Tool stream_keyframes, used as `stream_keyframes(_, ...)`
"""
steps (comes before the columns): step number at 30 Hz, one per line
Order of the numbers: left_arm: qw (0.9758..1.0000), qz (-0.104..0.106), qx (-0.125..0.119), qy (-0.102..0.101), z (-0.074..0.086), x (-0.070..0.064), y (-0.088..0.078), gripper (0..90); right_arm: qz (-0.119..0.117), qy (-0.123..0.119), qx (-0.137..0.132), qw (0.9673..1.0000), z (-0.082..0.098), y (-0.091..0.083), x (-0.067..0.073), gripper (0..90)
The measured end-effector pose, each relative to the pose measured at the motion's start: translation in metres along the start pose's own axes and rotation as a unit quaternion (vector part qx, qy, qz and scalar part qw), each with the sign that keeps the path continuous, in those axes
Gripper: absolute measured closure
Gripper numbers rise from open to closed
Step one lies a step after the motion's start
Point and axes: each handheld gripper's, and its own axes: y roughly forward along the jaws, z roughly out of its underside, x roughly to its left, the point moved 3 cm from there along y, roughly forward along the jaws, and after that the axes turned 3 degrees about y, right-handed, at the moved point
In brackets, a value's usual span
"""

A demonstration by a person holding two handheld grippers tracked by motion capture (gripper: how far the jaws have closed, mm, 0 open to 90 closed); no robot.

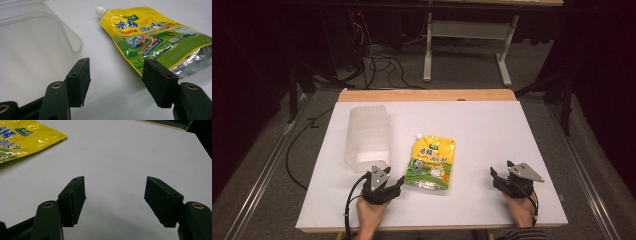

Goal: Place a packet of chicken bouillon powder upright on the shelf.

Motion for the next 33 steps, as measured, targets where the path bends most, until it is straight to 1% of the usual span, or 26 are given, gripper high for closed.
stream_keyframes(4, 1.0, 0.0, 0.002, 0.006, 0.0, -0.0011, 0.0004, 39.8, 0.0, -0.004, 0.002, 1.0, -0.0001, 0.0004, 0.0003, 33.5)
stream_keyframes(8, 1.0, 0.002, 0.007, 0.006, -0.0001, -0.0012, 0.0013, 39.2, 0.001, -0.004, 0.001, 1.0, 0.0, 0.0002, 0.0002, 33.2)
stream_keyframes(15, 0.9999, 0.002, 0.005, 0.012, -0.0001, -0.0023, 0.0009, 38.4, 0.001, -0.005, 0.003, 1.0, -0.0001, 0.0007, 0.0003, 32.3)
stream_keyframes(23, 0.9999, 0.002, 0.007, 0.011, -0.0001, -0.0021, 0.001, 36.2, -0.001, -0.005, -0.002, 1.0, -0.0001, -0.0004, 0.0004, 31.1)
stream_keyframes(27, 0.9998, -0.003, 0.004, 0.017, -0.0003, -0.0033, 0.0007, 35.9, -0.001, -0.009, -0.001, 1.0, -0.0001, -0.0002, 0.0008, 30.7)
stream_keyframes(28, 0.9996, -0.014, 0.011, 0.023, -0.0008, -0.0046, 0.0017, 35.2, 0.0, -0.009, 0.0, 1.0, -0.0001, -0.0003, 0.0011, 30.6)
stream_keyframes(30, 0.9986, -0.033, 0.014, 0.039, -0.001, -0.008, 0.0021, 34.4, 0.002, -0.015, -0.002, 0.9999, -0.0002, 0.0002, 0.0017, 30.5)
stream_keyframes(31, 0.9984, -0.036, 0.011, 0.043, -0.001, -0.0089, 0.0018, 34.5, 0.003, -0.017, -0.001, 0.9999, -0.0002, 0.0002, 0.0022, 30.4)
stream_keyframes(33, 0.9983, -0.037, 0.009, 0.043, -0.0014, -0.0088, 0.0011, 33.7, 0.005, -0.018, 0.0, 0.9998, -0.0002, 0.0003, 0.0026, 30.4)
